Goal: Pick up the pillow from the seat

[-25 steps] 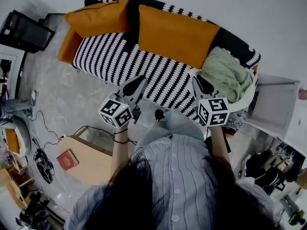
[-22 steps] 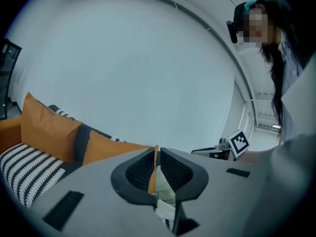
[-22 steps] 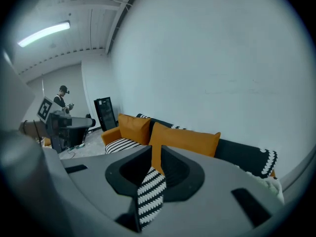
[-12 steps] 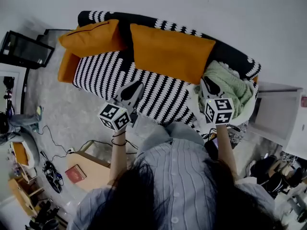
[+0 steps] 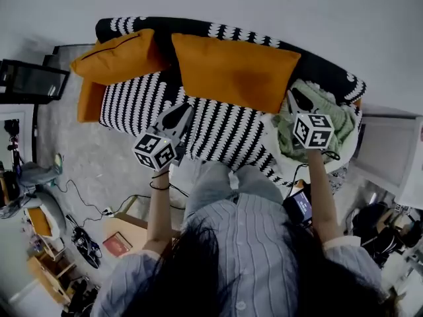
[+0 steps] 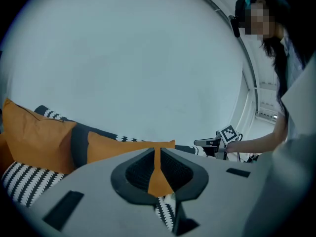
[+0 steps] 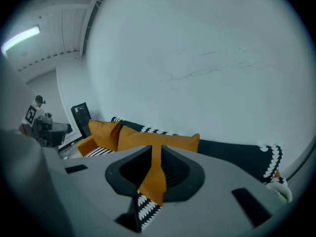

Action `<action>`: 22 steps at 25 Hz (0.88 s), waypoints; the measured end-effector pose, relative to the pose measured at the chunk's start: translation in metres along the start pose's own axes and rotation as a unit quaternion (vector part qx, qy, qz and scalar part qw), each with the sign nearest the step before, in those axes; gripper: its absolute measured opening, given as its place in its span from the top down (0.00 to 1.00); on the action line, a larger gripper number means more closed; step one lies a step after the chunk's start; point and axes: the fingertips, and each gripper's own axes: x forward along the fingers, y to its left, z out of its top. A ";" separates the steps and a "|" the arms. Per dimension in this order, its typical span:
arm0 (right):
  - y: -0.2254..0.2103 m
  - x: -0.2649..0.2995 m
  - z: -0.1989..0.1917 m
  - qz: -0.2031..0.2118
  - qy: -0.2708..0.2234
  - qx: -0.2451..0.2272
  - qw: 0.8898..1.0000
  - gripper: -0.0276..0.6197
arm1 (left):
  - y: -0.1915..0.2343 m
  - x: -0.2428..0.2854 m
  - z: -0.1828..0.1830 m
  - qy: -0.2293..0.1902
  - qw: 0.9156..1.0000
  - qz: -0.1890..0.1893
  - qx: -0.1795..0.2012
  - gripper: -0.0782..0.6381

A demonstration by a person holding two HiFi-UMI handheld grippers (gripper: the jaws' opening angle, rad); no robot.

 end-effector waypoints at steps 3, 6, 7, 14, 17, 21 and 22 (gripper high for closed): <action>-0.014 0.015 0.002 -0.018 -0.001 0.023 1.000 0.86 | 0.025 0.013 -0.003 0.024 1.000 -0.013 0.000 0.83; -0.029 0.030 0.008 -0.046 -0.009 0.034 0.998 0.86 | 0.055 0.027 -0.004 0.061 0.998 -0.026 0.019 0.81; -0.034 0.034 0.010 -0.055 -0.009 0.037 0.998 0.86 | 0.065 0.032 -0.004 0.073 0.997 -0.029 0.026 0.80; -0.062 0.060 0.013 -0.086 0.000 0.108 0.990 0.86 | 0.131 0.064 -0.001 0.104 0.993 -0.031 0.042 0.76; -0.074 0.073 0.013 -0.093 -0.001 0.155 0.984 0.86 | 0.154 0.081 -0.003 0.116 0.992 -0.030 0.038 0.74; -0.082 0.090 0.015 -0.097 0.008 0.172 0.980 0.85 | 0.178 0.101 -0.005 0.133 0.990 -0.035 0.033 0.71; -0.084 0.095 0.015 -0.097 0.014 0.169 0.981 0.82 | 0.183 0.105 -0.005 0.136 0.990 -0.036 0.032 0.70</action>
